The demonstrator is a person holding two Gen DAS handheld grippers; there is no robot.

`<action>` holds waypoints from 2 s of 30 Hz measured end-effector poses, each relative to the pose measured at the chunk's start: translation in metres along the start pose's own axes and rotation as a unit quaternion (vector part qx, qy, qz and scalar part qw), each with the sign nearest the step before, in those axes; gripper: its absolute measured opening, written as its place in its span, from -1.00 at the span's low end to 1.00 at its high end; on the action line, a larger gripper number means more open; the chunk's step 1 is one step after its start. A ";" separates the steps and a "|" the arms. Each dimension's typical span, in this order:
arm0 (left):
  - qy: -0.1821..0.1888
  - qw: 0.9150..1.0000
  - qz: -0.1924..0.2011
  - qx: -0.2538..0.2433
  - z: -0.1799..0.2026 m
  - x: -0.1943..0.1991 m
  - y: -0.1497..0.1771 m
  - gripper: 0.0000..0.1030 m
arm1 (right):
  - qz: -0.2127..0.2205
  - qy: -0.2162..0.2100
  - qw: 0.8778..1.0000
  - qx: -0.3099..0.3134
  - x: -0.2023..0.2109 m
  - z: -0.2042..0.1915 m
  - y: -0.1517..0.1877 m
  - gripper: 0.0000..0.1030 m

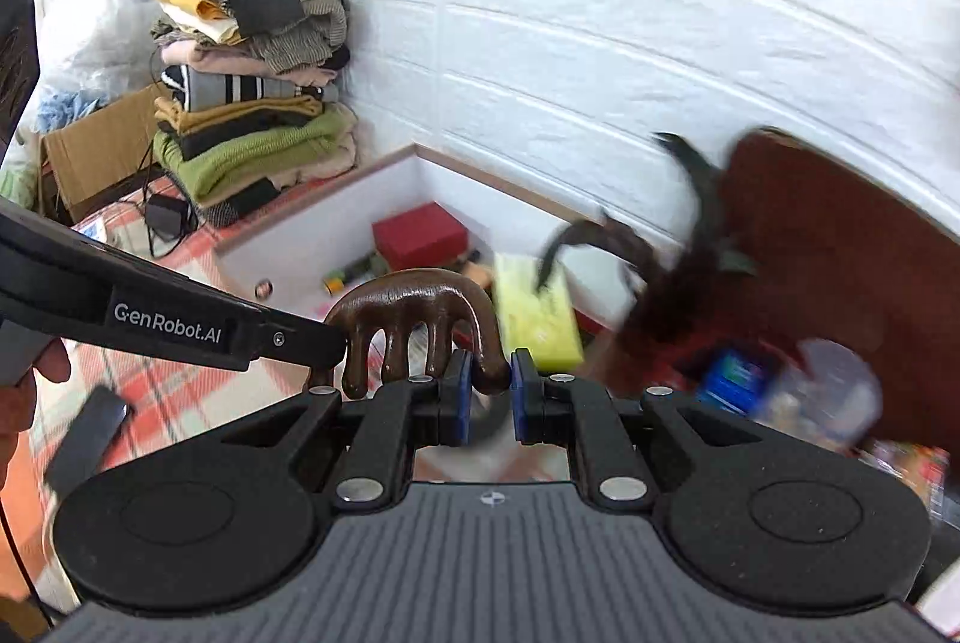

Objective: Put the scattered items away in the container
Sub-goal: 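Carry the brown comb with both tools to the cardboard box, then open both tools to drop the comb into the cardboard box, then move both tools back over the cluttered table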

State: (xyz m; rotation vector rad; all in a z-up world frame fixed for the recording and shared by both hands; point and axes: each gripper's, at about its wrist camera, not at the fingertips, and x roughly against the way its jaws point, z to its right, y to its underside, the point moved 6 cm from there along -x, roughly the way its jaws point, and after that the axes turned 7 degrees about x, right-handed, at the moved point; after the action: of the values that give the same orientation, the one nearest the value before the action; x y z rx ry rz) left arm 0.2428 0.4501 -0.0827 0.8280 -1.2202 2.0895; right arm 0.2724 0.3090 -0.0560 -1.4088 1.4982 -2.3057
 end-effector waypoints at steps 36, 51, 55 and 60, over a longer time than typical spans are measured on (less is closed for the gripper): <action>-0.017 0.990 -0.127 -0.066 -0.118 -0.105 -0.059 0.40 | -0.152 0.005 0.980 -0.131 -0.183 -0.062 -0.010 0.48; -0.052 0.991 -0.105 -0.057 -0.106 -0.096 -0.065 0.79 | -0.127 0.022 0.982 -0.135 -0.149 -0.041 -0.007 0.57; -0.053 0.992 -0.107 -0.052 -0.102 -0.091 -0.061 0.82 | -0.126 0.020 0.983 -0.135 -0.141 -0.041 -0.006 0.79; -0.036 0.992 -0.108 -0.054 -0.089 -0.078 -0.050 0.86 | -0.121 0.026 0.983 -0.139 -0.124 -0.036 -0.005 0.96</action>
State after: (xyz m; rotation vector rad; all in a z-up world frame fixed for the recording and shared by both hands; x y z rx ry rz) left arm 0.3096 0.5374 -0.1490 0.9483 -1.2113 1.8201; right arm 0.3213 0.3966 -0.1373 -1.6968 1.8161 -2.3541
